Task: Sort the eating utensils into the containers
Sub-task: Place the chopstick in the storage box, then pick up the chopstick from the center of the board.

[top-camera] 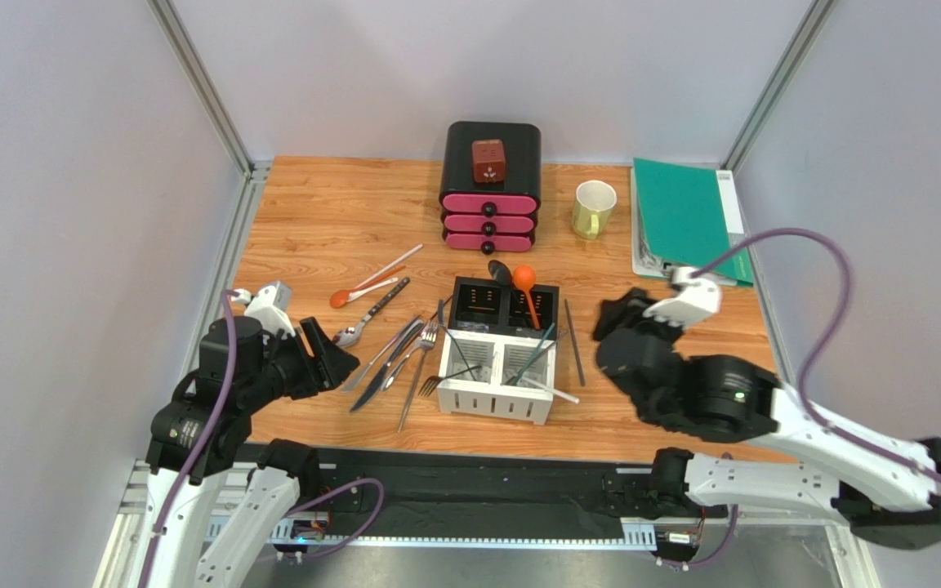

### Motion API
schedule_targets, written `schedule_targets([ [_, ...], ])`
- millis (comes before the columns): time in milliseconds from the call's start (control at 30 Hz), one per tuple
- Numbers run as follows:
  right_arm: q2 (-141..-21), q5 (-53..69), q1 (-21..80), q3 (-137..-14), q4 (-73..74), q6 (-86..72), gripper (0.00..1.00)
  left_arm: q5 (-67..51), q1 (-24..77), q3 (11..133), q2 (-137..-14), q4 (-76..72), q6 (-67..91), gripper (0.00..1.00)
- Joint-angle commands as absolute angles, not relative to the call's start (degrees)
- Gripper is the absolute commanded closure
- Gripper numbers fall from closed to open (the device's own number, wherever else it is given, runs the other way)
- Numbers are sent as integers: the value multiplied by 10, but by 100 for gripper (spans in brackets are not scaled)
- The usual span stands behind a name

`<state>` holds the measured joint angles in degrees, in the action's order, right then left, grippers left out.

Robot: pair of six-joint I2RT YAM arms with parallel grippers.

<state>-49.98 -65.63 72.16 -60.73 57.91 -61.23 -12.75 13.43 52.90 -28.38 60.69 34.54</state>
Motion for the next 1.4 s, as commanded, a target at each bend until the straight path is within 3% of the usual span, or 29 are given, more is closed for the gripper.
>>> schedule_targets([
  [0,-439,-624,616,-614,613,-522,62,-129,136,522,-283,595,343,38],
  [133,-465,-406,443,-585,572,-425,54,-121,136,519,-287,592,347,38],
  [200,-528,-325,417,-576,570,-416,52,-117,136,519,-289,589,350,38],
  [367,-649,-238,367,-575,530,-399,55,-105,136,523,-308,574,353,38],
  [533,-697,-123,250,-559,453,-374,49,-89,136,530,-326,565,355,38],
  [967,-904,-9,215,-621,406,-295,46,-63,136,516,-372,512,371,37],
  [1367,-1013,-16,201,-663,412,-273,48,-42,135,512,-395,489,382,37],
])
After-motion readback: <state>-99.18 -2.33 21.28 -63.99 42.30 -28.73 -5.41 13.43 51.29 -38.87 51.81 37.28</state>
